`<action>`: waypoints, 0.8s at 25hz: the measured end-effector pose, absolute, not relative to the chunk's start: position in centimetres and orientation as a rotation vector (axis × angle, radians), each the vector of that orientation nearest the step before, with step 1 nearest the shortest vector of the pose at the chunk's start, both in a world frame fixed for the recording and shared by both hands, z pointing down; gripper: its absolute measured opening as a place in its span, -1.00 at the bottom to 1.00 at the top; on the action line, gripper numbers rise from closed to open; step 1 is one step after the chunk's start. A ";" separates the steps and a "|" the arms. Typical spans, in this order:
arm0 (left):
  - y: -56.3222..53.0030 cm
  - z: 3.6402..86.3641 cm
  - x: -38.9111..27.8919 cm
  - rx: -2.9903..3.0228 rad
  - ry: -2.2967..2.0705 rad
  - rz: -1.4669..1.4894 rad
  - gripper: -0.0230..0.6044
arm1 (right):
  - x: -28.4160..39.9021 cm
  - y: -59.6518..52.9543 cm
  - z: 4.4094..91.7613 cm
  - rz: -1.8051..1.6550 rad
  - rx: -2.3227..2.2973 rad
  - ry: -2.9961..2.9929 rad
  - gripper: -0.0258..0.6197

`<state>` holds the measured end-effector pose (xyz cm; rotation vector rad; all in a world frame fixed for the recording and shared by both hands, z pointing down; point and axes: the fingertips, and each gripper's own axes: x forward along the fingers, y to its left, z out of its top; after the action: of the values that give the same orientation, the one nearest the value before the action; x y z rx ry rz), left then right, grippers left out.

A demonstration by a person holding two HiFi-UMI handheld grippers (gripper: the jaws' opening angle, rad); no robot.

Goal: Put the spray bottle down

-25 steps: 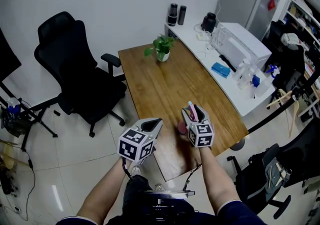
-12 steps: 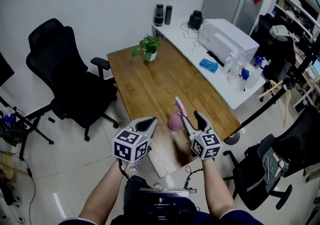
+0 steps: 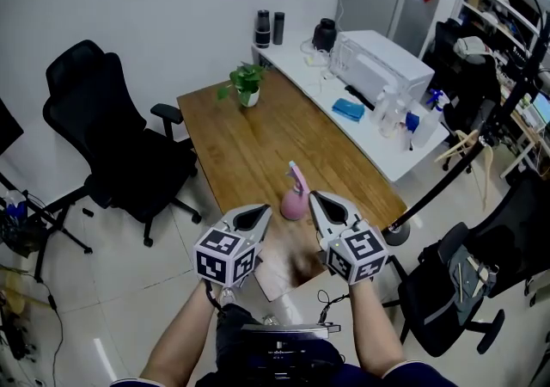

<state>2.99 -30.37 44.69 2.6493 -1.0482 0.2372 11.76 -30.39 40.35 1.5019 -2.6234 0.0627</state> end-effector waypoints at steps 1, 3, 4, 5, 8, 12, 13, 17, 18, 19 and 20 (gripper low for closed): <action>-30.2 44.5 3.1 2.652 -1.050 0.235 -0.89 | 11.6 -30.1 40.1 0.066 1.492 -2.635 -0.92; -30.1 44.2 3.2 2.658 -1.053 0.230 -0.89 | 11.3 -29.6 39.6 0.071 1.473 -2.657 -0.92; -30.0 44.0 3.2 2.660 -1.055 0.228 -0.89 | 11.2 -29.4 39.4 0.072 1.464 -2.664 -0.92; -29.9 43.9 3.3 2.663 -1.056 0.227 -0.89 | 11.1 -29.2 39.4 0.071 1.455 -2.667 -0.92; -29.7 43.7 3.4 2.669 -1.060 0.227 -0.89 | 11.0 -28.9 39.6 0.076 1.446 -2.671 -0.92; -29.5 43.5 3.3 2.674 -1.067 0.225 -0.89 | 11.2 -28.7 39.5 0.090 1.454 -2.682 -0.92; -29.5 43.4 3.4 2.674 -1.069 0.226 -0.89 | 11.3 -28.7 39.4 0.091 1.455 -2.683 -0.92; -29.6 43.2 3.5 2.676 -1.074 0.224 -0.89 | 11.6 -28.8 39.4 0.098 1.454 -2.679 -0.92; -29.5 43.2 3.5 2.677 -1.075 0.222 -0.89 | 11.6 -28.8 39.4 0.102 1.453 -2.679 -0.92; -29.5 43.1 3.5 2.679 -1.076 0.220 -0.89 | 11.6 -28.8 39.5 0.105 1.451 -2.679 -0.92; -29.5 43.0 3.6 2.680 -1.077 0.218 -0.89 | 11.6 -28.7 39.5 0.108 1.449 -2.679 -0.92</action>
<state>3.59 -29.46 43.03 2.6799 -1.0774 0.2177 11.57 -28.72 39.50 1.4493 -2.6793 0.1076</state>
